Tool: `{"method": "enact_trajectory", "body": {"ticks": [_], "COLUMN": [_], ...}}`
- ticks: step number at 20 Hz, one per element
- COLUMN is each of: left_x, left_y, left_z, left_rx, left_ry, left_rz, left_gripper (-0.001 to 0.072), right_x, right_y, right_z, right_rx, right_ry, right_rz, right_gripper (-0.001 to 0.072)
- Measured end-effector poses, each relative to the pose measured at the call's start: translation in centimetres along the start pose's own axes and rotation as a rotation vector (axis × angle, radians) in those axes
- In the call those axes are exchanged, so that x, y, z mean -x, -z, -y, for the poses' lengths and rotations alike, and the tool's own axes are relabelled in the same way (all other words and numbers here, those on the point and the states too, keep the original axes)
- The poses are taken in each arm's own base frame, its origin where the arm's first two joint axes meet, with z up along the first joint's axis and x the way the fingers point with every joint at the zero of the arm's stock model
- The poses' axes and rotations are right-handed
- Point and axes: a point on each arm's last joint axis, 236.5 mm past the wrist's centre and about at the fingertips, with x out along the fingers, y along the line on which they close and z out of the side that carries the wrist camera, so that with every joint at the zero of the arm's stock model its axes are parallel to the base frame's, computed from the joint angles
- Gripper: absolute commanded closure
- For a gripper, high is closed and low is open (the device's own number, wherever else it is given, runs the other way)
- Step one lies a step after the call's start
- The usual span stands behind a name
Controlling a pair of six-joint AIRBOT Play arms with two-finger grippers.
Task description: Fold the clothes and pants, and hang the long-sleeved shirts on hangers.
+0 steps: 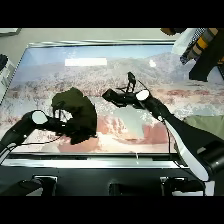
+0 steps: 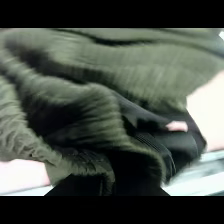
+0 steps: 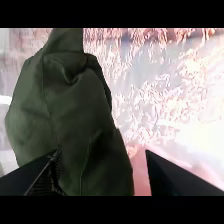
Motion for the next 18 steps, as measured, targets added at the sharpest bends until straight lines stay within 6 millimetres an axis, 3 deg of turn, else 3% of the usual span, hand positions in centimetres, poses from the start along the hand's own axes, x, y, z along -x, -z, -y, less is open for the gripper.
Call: {"method": "enact_trajectory", "body": {"ticks": [2, 5, 9, 12, 13, 14, 15, 16, 18], "left_x": [-0.9, -2.4, -4.3, -5.8, -6.3, -6.6, -6.8, -6.6, -5.6], "left_y": [0.1, 0.8, 2.8, 3.9, 4.1, 4.2, 4.0, 3.5, 1.5], "left_z": [3.7, 9.4, 17.1, 21.5, 22.8, 23.9, 25.0, 26.0, 26.8], "left_rx": [-0.016, -0.067, -0.153, -0.201, -0.215, -0.225, -0.232, -0.231, -0.222], "left_ry": [0.093, 0.231, 0.415, 0.483, 0.495, 0.504, 0.514, 0.526, 0.544], "left_rz": [0.023, 0.054, 0.104, 0.166, 0.182, 0.199, 0.217, 0.238, 0.288], "left_gripper": [0.0697, 0.0697, 0.0694, 0.0690, 0.0642, 0.0456, 0.0151, 0.0028, 0.0030], "right_x": [1.7, 7.0, 17.6, 26.5, 29.1, 31.3, 33.4, 35.1, 37.4], "right_y": [-0.5, -3.1, -6.7, -7.6, -7.6, -7.4, -7.1, -6.6, -5.7], "right_z": [0.2, 1.5, 4.8, 7.9, 8.8, 9.5, 10.3, 11.1, 12.3], "right_rx": [0.032, 0.066, 0.048, -0.006, -0.030, -0.059, -0.087, -0.119, -0.169], "right_ry": [0.027, 0.121, 0.322, 0.500, 0.546, 0.584, 0.623, 0.656, 0.700], "right_rz": [-0.006, 0.032, 0.135, 0.220, 0.244, 0.267, 0.284, 0.293, 0.293], "right_gripper": [0.0106, 0.0105, 0.0095, 0.0094, 0.0049, 0.0025, 0.0022, 0.0022, 0.0021]}}
